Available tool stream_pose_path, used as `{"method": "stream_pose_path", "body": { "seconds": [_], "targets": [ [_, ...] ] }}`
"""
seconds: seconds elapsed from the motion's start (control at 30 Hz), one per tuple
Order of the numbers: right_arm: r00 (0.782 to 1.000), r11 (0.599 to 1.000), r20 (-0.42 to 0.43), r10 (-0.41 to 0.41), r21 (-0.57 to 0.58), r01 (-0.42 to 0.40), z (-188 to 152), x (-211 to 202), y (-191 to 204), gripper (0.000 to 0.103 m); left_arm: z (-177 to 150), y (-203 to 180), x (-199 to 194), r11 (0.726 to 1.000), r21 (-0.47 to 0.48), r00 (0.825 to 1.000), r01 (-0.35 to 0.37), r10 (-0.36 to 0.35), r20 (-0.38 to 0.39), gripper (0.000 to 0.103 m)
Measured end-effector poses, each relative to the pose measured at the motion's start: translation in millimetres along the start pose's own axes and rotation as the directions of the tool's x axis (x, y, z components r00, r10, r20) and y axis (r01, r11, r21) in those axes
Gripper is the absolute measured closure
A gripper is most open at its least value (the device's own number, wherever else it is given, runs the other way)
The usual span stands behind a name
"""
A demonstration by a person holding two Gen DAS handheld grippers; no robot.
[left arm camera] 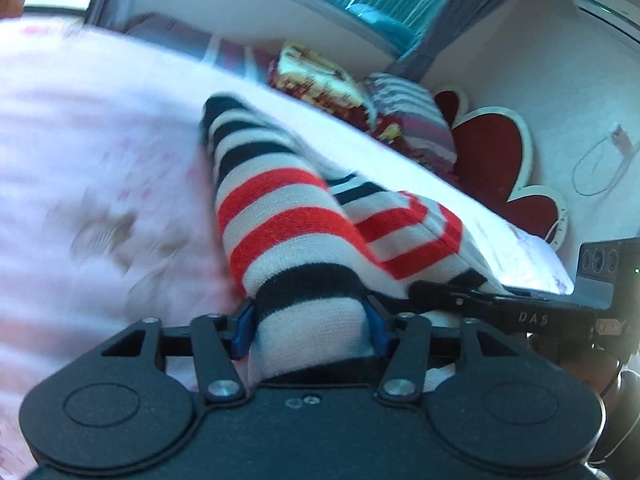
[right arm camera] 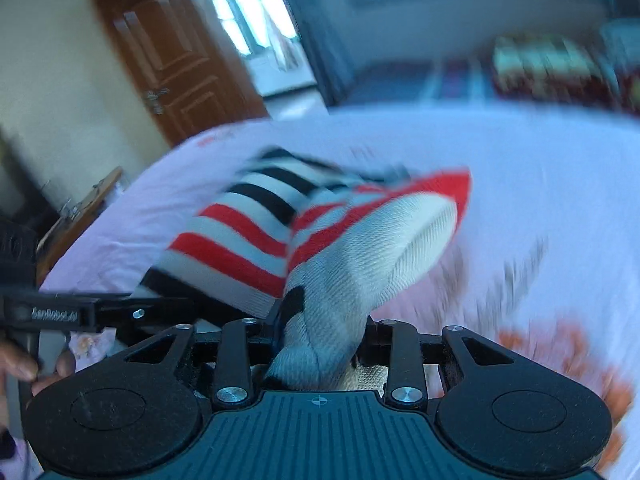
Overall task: Fold small clothes
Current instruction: 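Lift the strip end and fold it over toward the left gripper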
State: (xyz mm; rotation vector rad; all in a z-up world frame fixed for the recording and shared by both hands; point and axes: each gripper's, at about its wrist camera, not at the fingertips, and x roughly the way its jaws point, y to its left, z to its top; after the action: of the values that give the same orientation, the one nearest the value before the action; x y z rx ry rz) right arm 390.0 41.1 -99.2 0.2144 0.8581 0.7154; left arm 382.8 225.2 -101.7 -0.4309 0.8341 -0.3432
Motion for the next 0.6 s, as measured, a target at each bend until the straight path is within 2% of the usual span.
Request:
{"method": "stream_pose_path", "body": {
  "seconds": [0.03, 0.1, 0.13, 0.17, 0.23, 0.27, 0.3, 0.33, 0.37, 0.4, 0.47, 0.57, 0.6],
  "targets": [
    [1.000, 0.998, -0.009, 0.002, 0.060, -0.001, -2, 6, -14, 0.052, -3, 4, 3, 1.000, -0.018, 1.000, 0.014, -0.014, 0.007, 0.037],
    [0.999, 0.985, 0.016, 0.036, 0.169, -0.038, -8, 7, -33, 0.049, -4, 6, 6, 1.000, -0.027, 1.000, 0.012, -0.011, 0.018, 0.030],
    [0.999, 0.984, 0.020, 0.030, 0.178, -0.033, -7, 4, -35, 0.047, -2, 6, 4, 1.000, -0.030, 1.000, 0.007, -0.006, 0.020, 0.027],
    [1.000, 0.985, 0.025, -0.001, 0.174, -0.003, -5, -2, -33, 0.039, -2, 8, -1, 1.000, -0.028, 1.000, 0.001, -0.001, 0.022, 0.025],
    [0.993, 0.985, 0.088, -0.082, 0.160, 0.067, -6, -23, -27, 0.038, -3, 13, -21, 1.000, -0.007, 0.999, -0.024, 0.024, 0.046, 0.025],
    [0.987, 0.985, 0.123, -0.106, 0.152, 0.086, -6, -36, -24, 0.038, -2, 12, -32, 0.999, 0.001, 0.997, -0.040, 0.039, 0.073, 0.026],
    [0.981, 0.986, 0.155, -0.115, 0.138, 0.094, -1, -46, -25, 0.039, 1, 7, -41, 0.997, 0.017, 0.992, -0.075, 0.072, 0.104, 0.033],
    [0.979, 0.989, 0.171, -0.114, 0.113, 0.095, 3, -51, -23, 0.043, 7, 1, -48, 0.993, 0.048, 0.986, -0.107, 0.099, 0.137, 0.044],
    [0.979, 0.989, 0.158, -0.127, 0.099, 0.112, 9, -48, -22, 0.045, 9, 0, -54, 0.991, 0.077, 0.984, -0.108, 0.096, 0.152, 0.048],
    [0.981, 0.987, 0.138, -0.133, 0.108, 0.118, 15, -43, -22, 0.045, 17, -6, -54, 0.990, 0.102, 0.985, -0.094, 0.078, 0.153, 0.048],
    [0.988, 0.978, 0.119, -0.100, 0.192, 0.076, 24, -28, -35, 0.045, 27, -22, -44, 0.984, 0.161, 0.989, -0.079, 0.057, 0.137, 0.048],
    [0.990, 0.942, 0.102, -0.101, 0.329, 0.062, 29, -16, -64, 0.045, 34, -36, -20, 0.964, 0.238, 0.990, -0.119, 0.097, 0.103, 0.052],
    [0.994, 0.935, 0.095, -0.061, 0.355, 0.023, 31, -11, -70, 0.045, 33, -39, -10, 0.959, 0.244, 0.988, -0.148, 0.133, 0.075, 0.052]
  ]
}}
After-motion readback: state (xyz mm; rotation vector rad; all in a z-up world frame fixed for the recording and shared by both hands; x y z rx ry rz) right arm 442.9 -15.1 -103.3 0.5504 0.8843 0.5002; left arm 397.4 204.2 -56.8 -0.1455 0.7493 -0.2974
